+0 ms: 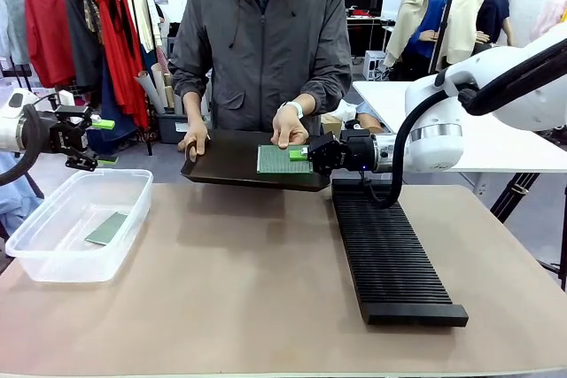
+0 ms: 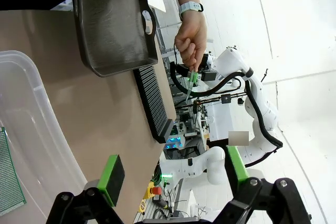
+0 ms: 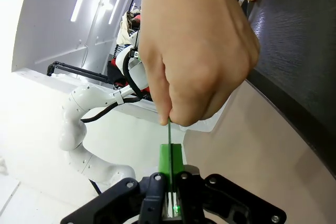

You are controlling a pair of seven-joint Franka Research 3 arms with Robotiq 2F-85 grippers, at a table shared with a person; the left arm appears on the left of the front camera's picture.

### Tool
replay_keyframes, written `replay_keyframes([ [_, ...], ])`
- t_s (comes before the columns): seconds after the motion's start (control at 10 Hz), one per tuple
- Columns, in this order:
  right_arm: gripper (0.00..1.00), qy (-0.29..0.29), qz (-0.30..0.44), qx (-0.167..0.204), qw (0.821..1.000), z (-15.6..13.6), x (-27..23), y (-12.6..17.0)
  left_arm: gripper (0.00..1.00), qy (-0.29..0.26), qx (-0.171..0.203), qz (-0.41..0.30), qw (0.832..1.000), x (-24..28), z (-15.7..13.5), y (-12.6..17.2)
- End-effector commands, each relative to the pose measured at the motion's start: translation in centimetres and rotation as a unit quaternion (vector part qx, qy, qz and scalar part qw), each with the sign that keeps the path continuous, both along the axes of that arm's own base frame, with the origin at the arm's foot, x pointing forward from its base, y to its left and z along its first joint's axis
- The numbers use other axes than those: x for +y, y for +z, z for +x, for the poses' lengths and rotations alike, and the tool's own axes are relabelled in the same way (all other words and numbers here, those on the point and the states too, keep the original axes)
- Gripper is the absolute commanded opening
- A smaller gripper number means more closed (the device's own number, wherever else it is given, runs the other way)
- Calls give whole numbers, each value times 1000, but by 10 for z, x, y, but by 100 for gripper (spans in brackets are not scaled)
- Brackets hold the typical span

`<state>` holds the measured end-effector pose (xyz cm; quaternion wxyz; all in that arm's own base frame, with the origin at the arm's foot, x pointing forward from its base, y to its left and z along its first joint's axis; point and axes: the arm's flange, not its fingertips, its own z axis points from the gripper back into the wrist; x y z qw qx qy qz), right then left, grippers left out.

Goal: Sort PCBs into racks and boxes based on the side picked up.
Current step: Pick up the Blank PCB handed by the Human, then if the short side of the Blank PCB is picked up, insert it into the PCB Rack ; if the long side is picked up, place it in the Organizing box.

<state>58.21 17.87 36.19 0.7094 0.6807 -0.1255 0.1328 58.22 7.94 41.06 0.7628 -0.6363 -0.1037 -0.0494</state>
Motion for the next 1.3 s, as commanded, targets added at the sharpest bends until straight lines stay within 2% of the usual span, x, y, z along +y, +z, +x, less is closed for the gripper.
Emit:
replay_keyframes([
  [0.0,0,3,-11,16,1000,7,3,3,100,-1,5,2,1000,0,-2,2],
  [0.1,0,0,0,0,1000,0,0,0,100,-1,5,2,1000,0,-2,2],
  [1.2,0,0,0,0,1000,0,0,0,100,-1,5,2,1000,0,-2,2],
])
